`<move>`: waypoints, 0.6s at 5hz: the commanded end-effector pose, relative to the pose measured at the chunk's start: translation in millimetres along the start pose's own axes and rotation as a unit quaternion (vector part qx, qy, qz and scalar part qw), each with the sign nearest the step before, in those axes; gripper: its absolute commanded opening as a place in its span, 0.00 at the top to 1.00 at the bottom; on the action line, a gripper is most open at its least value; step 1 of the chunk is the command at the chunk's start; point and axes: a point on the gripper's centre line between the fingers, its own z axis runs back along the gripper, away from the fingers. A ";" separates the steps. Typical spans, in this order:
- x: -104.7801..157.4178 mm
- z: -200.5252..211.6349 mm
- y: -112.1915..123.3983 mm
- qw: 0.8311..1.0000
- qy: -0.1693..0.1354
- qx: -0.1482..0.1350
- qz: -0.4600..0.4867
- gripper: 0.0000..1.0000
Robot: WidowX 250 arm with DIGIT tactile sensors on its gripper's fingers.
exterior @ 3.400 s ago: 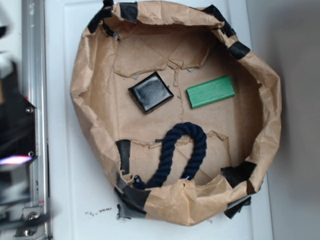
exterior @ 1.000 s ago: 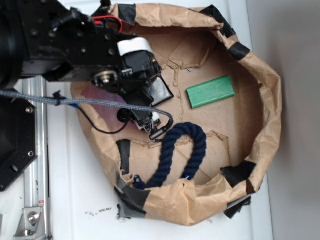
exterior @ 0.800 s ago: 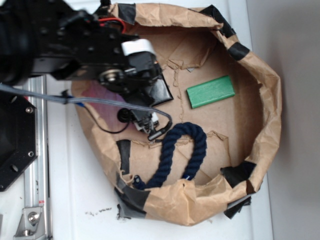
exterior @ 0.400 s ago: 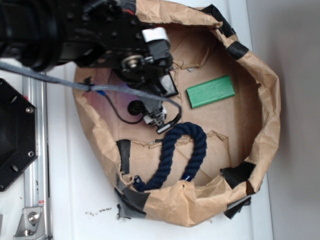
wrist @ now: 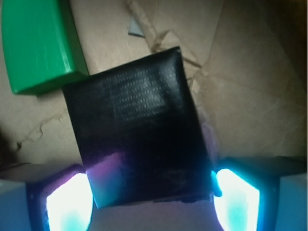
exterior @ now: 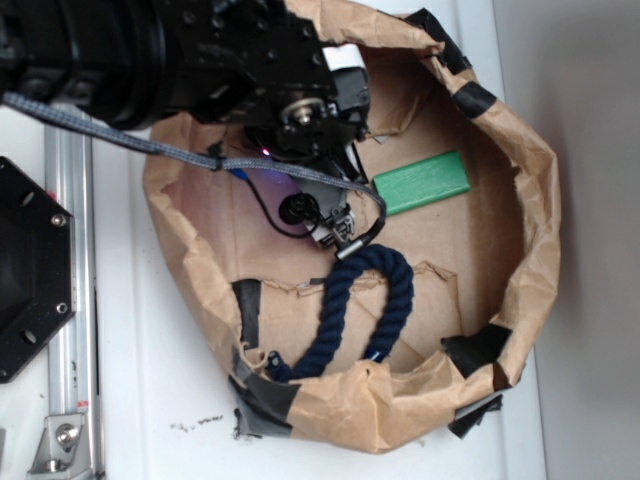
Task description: Grab the black box.
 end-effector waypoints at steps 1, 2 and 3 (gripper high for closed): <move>4.0 16.5 -5.2 0.999 -0.026 -0.019 -0.026 0.00; -0.5 25.0 -9.1 0.998 -0.039 -0.020 -0.038 0.00; 1.5 30.2 -6.8 0.998 -0.048 -0.016 -0.038 0.00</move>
